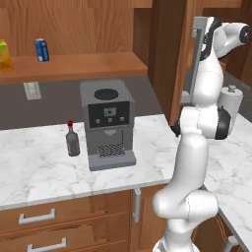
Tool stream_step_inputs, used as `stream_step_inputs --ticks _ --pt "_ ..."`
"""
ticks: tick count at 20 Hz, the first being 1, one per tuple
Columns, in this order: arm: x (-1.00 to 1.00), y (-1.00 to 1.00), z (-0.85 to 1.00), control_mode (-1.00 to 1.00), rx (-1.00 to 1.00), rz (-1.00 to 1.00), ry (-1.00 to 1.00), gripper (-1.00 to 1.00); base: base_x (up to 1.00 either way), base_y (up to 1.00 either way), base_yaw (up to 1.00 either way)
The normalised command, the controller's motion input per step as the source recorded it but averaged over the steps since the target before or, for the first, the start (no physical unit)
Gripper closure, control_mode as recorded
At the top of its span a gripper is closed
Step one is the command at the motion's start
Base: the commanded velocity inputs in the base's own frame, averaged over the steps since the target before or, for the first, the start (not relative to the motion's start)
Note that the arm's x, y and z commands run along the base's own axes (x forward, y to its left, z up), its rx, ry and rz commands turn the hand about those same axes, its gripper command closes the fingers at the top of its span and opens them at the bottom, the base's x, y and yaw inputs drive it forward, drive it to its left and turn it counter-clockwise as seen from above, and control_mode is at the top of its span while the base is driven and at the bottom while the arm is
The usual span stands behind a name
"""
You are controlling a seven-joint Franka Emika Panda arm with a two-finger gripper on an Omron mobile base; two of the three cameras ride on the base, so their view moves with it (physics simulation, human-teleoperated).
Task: Sort all alcoholic drinks to one cabinet, and non-alcoholic drinks to the other.
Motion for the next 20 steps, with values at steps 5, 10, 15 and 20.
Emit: stream_step_inputs --ticks 5,10,15,20 --pt "-0.17 -0.01 0.00 -1.00 0.00 0.01 0.01 -1.00 0.00 0.00 0.00" --pt "-0.60 0.00 0.00 -1.00 0.00 0.00 0.00 -1.00 0.00 0.00 0.00" --pt "-0.95 0.09 0.00 -1.00 0.00 0.00 -0.01 -1.00 0.00 0.00 0.00" --pt "-1.00 0.27 0.00 -1.00 0.00 -0.01 -0.04 -1.00 0.00 0.00 0.00"
